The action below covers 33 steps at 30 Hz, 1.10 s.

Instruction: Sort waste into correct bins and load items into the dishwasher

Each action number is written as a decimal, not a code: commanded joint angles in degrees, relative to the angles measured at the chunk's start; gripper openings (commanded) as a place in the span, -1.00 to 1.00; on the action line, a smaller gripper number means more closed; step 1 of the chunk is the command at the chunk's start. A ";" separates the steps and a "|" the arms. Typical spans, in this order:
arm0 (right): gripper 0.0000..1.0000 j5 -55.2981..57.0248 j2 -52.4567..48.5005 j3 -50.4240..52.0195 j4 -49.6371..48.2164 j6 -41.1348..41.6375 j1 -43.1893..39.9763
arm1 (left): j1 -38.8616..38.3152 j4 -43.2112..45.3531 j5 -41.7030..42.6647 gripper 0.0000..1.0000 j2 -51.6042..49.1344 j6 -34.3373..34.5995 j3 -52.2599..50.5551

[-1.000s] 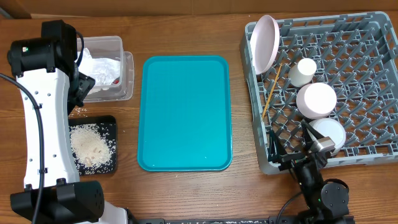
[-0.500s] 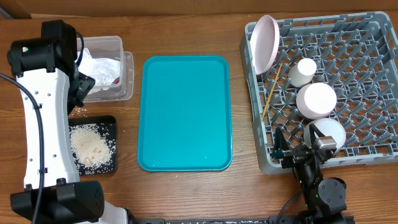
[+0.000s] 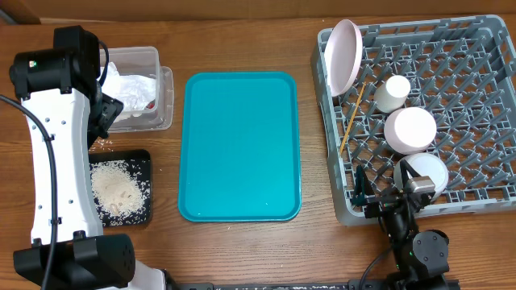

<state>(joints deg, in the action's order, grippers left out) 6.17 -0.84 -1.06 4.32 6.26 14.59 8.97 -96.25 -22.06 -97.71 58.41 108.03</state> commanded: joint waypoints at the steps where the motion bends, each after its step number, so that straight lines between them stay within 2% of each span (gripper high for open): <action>1: 1.00 -0.24 0.68 0.59 -0.13 -0.31 -0.52 | -0.33 -0.11 -0.33 0.99 0.63 1.20 0.76; 21: 1.00 -0.24 0.68 0.59 -0.13 -0.31 -0.52 | -0.33 -0.22 -0.37 0.99 0.52 1.01 0.76; 25: 1.00 -0.24 0.68 0.59 -0.13 -0.31 -0.52 | -0.33 -0.57 -0.33 1.00 0.44 -2.71 0.76; 31: 1.00 -0.24 0.68 0.59 -0.13 -0.31 -0.52 | -0.33 -0.57 0.96 0.99 0.46 -14.16 0.76; 33: 1.00 -0.24 0.68 0.59 -0.13 -0.31 -0.52 | -0.33 -0.57 0.94 1.00 0.46 -15.21 0.74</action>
<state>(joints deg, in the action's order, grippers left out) 6.17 -0.84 -1.06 4.34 6.20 14.59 8.97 -96.64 -21.61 -97.71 48.97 108.03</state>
